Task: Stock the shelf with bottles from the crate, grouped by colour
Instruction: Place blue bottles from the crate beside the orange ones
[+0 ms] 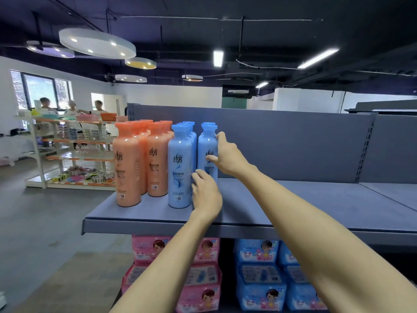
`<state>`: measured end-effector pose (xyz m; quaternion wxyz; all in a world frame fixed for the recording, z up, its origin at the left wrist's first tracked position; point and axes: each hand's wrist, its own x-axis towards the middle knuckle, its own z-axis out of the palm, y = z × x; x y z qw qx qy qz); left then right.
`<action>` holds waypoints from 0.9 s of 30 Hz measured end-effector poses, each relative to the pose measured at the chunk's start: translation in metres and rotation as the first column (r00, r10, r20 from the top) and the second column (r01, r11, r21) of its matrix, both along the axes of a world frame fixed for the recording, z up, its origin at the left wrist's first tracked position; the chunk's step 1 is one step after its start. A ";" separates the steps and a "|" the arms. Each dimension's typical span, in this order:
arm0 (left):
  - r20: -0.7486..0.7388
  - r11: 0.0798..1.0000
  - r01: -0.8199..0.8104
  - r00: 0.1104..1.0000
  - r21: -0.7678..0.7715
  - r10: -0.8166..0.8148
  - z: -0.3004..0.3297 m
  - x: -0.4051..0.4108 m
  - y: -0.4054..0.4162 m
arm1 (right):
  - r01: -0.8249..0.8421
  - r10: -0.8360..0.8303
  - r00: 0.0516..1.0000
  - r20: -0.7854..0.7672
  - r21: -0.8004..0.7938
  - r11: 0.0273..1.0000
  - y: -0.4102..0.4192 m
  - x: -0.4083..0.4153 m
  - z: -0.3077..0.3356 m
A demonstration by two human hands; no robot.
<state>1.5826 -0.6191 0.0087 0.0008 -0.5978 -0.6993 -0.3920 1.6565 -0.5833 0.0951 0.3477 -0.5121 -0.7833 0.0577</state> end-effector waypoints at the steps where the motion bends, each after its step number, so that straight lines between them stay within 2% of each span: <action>1: -0.008 1.000 0.027 1.000 -0.003 -0.027 -0.001 0.000 -0.007 | 0.020 -0.020 1.000 0.013 -0.003 1.000 -0.005 0.002 0.000; 7: -0.071 0.987 0.157 0.985 0.020 -0.155 0.006 -0.012 -0.039 | 0.068 -0.068 0.997 0.040 0.006 0.998 -0.031 0.026 -0.014; 13: -0.069 0.976 0.213 0.974 -0.041 -0.215 0.010 -0.014 -0.062 | 0.113 -0.113 0.990 0.086 0.000 0.994 -0.056 0.053 -0.022; 16: -0.100 0.961 0.276 0.957 0.012 -0.274 0.010 -0.018 -0.079 | 0.077 -0.079 0.995 0.055 0.039 0.996 -0.083 0.066 -0.026; 19: -0.181 0.904 0.414 0.902 0.109 -0.392 -0.008 -0.023 -0.106 | 0.006 -0.005 1.000 -0.021 0.052 0.999 -0.125 0.084 -0.052; 21: -0.246 0.875 0.471 0.866 0.113 -0.434 -0.023 -0.021 -0.117 | -0.009 0.009 1.000 -0.002 0.042 0.999 -0.145 0.096 -0.072; 24: -0.299 0.866 0.486 0.849 0.114 -0.437 -0.036 -0.009 -0.120 | 0.016 -0.016 1.000 0.023 0.015 1.000 -0.152 0.108 -0.093; 27: -0.287 0.857 0.499 0.846 0.129 -0.449 -0.049 0.008 -0.122 | 0.026 -0.027 0.999 0.029 0.033 0.999 -0.155 0.119 -0.109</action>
